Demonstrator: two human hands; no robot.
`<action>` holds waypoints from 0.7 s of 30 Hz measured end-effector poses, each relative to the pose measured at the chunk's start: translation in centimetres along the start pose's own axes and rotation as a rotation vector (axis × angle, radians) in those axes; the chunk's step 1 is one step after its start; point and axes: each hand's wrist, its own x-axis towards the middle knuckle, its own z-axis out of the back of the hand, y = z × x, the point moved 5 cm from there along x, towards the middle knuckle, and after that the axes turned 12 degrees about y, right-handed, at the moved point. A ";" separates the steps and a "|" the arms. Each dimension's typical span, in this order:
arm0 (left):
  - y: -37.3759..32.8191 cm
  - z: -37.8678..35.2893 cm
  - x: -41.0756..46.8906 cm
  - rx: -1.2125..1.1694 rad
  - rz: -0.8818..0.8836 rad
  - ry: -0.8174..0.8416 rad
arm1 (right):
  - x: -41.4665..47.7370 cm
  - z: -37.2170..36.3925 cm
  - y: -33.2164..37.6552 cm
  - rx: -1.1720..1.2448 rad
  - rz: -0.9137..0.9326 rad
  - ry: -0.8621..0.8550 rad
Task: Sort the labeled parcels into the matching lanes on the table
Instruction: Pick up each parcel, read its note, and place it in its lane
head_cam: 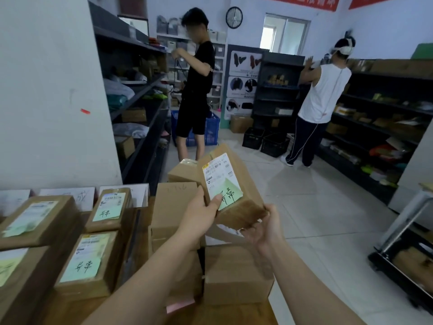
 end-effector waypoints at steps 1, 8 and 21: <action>-0.2 0.3 -0.2 -0.005 -0.009 -0.009 | 0.4 -0.1 0.1 0.009 0.036 0.011; -1.1 2.1 -2.0 0.028 -0.030 -0.111 | 0.1 -3.4 2.3 -0.461 0.274 0.059; -1.4 6.0 -7.5 0.013 -0.035 -0.319 | -3.0 -9.7 -1.2 -0.766 0.186 0.619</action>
